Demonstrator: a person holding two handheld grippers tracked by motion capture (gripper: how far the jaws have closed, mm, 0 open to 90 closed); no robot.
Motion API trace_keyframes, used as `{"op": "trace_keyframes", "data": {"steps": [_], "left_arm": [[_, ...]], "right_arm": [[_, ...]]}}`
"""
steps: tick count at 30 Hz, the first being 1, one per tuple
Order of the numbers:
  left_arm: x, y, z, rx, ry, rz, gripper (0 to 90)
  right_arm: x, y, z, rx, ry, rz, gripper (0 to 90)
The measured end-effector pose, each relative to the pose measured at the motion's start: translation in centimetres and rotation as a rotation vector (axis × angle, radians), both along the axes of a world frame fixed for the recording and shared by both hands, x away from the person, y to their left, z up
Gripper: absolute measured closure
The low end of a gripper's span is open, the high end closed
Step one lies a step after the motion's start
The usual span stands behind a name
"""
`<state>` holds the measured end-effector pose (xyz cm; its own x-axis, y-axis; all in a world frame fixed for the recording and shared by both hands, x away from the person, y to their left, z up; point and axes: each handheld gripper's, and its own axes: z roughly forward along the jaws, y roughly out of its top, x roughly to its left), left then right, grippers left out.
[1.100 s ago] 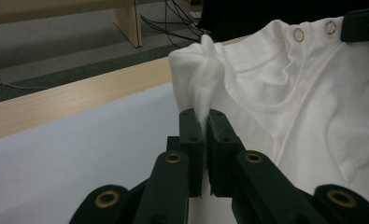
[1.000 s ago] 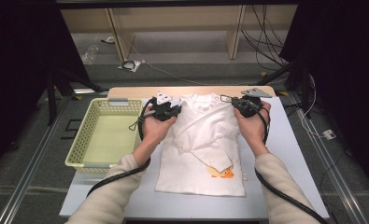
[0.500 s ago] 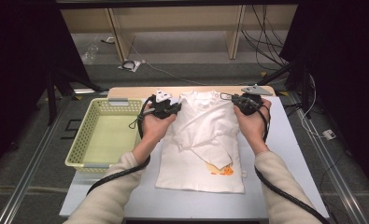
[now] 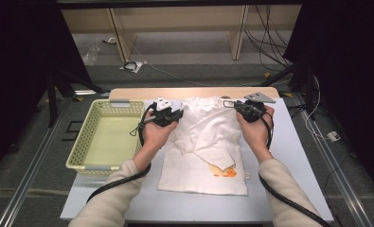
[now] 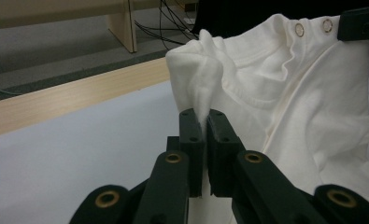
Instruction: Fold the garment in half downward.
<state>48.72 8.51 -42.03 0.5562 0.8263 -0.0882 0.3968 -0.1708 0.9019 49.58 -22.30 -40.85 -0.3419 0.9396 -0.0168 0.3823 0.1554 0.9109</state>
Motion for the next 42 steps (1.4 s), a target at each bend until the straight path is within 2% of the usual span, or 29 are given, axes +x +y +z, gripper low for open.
{"op": "trace_keyframes", "data": {"steps": [9,22,42], "left_arm": [[-0.9,0.2,-0.1,-0.008,-0.023,-0.012,85.8],[-2.0,0.6,-0.5,-0.004,-0.035,-0.034,85.8],[-3.6,0.8,-0.8,0.002,-0.054,-0.064,85.8]], "right_arm": [[-1.5,-0.5,0.0,0.01,-0.029,0.017,83.9],[-3.2,-0.8,0.1,0.021,-0.055,0.043,83.9],[-4.9,-1.1,-0.3,0.017,-0.064,0.063,83.9]]}}
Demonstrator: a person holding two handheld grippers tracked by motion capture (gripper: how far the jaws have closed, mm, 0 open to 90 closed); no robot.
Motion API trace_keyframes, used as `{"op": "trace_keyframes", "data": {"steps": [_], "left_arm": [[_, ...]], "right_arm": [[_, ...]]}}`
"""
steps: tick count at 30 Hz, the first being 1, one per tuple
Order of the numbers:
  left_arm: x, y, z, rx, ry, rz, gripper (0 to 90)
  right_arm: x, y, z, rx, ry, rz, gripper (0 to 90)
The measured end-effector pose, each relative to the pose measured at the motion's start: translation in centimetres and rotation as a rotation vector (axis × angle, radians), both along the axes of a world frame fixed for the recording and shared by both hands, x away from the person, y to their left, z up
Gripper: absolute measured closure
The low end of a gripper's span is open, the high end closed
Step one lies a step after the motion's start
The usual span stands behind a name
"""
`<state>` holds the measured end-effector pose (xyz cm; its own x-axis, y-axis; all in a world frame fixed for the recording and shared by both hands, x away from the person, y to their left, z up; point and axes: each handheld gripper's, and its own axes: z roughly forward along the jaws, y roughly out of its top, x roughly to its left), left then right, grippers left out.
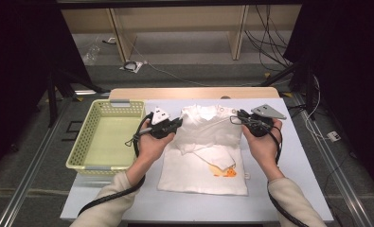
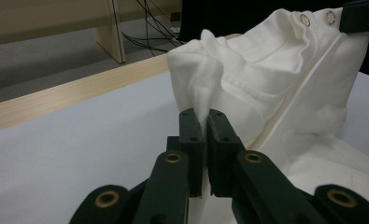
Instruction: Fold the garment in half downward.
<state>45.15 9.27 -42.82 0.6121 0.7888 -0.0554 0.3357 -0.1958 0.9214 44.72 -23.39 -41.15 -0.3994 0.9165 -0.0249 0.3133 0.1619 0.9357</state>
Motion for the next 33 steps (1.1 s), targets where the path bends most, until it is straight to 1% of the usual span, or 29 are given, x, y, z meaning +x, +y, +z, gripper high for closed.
{"op": "trace_keyframes", "data": {"steps": [7,14,21,23,33], "left_arm": [[-0.5,0.1,-0.1,0.004,-0.003,-0.008,85.8],[-1.0,0.2,-0.4,0.016,-0.004,-0.018,85.8],[-1.6,0.2,-0.5,0.018,-0.005,-0.026,85.8],[-1.8,0.3,-0.6,0.025,-0.005,-0.032,85.7],[-2.2,0.3,-0.8,0.035,-0.001,-0.044,85.7]], "right_arm": [[-0.7,-0.1,-0.1,-0.004,-0.003,0.008,83.9],[-1.3,-0.1,-0.3,-0.003,-0.005,0.018,83.9],[-1.8,-0.1,-0.5,-0.001,-0.003,0.023,83.9],[-1.9,-0.1,-0.5,-0.004,-0.005,0.025,83.9],[-2.6,-0.3,-1.0,-0.002,0.007,0.033,83.9]]}}
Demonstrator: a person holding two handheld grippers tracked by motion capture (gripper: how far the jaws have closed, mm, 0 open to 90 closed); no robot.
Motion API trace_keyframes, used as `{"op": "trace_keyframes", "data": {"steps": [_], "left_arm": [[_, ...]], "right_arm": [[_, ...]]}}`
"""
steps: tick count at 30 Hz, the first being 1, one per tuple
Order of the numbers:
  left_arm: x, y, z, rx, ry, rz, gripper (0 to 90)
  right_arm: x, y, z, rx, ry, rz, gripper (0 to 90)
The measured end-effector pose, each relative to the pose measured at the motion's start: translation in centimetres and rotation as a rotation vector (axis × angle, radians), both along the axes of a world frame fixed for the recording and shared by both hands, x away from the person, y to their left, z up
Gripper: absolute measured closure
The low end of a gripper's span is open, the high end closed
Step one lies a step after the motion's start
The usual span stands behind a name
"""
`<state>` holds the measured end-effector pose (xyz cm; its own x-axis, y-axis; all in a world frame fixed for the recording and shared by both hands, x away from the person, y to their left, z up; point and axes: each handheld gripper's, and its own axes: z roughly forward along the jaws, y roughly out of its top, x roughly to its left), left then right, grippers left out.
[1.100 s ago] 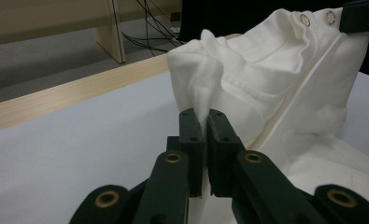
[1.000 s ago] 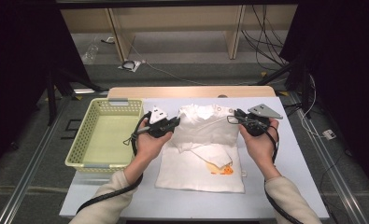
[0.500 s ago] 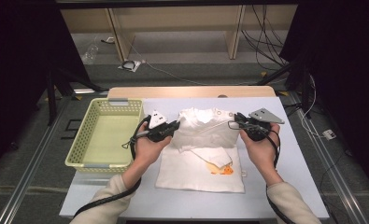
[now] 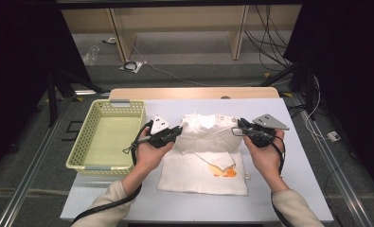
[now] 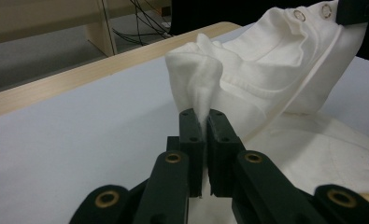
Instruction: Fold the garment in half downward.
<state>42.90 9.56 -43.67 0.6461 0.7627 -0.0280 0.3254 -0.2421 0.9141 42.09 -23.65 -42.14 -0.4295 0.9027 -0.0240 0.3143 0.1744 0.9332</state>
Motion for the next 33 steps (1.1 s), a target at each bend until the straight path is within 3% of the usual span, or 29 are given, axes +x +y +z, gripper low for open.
{"op": "trace_keyframes", "data": {"steps": [33], "left_arm": [[-2.3,0.2,-1.0,0.034,0.008,-0.037,85.7]], "right_arm": [[-2.3,-0.1,-0.8,-0.006,0.006,0.033,83.9]]}}
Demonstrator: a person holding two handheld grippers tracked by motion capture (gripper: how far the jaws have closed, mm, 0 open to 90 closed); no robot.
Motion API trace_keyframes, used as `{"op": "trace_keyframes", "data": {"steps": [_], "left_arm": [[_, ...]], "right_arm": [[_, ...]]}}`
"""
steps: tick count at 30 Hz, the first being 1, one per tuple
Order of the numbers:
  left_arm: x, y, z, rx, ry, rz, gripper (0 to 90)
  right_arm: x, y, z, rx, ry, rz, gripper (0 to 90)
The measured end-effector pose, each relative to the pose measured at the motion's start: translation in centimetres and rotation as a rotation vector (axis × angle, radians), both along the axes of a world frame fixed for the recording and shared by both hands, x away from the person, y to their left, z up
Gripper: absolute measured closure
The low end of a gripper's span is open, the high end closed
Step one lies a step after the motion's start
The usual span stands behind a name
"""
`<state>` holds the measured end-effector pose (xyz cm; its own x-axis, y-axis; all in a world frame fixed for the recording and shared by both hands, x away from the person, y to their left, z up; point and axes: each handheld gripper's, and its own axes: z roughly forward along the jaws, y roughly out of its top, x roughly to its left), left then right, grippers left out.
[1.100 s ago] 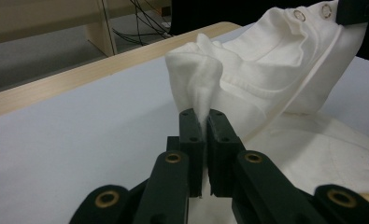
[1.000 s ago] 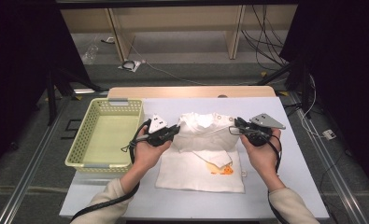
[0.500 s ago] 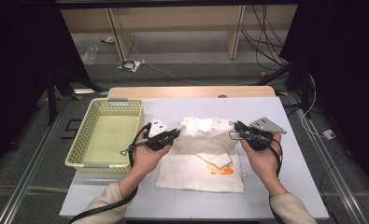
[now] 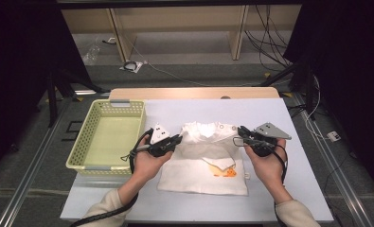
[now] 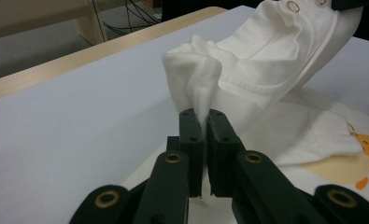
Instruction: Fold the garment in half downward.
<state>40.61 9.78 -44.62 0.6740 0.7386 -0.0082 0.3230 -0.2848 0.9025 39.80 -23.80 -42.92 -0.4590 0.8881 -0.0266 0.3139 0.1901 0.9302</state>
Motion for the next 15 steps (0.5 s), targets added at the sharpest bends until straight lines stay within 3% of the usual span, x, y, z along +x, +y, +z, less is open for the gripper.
{"op": "trace_keyframes", "data": {"steps": [15], "left_arm": [[-0.53,0.17,-0.29,0.013,0.001,-0.01,85.7]], "right_arm": [[-0.75,0.04,-0.13,-0.009,0.006,0.013,83.9]]}}
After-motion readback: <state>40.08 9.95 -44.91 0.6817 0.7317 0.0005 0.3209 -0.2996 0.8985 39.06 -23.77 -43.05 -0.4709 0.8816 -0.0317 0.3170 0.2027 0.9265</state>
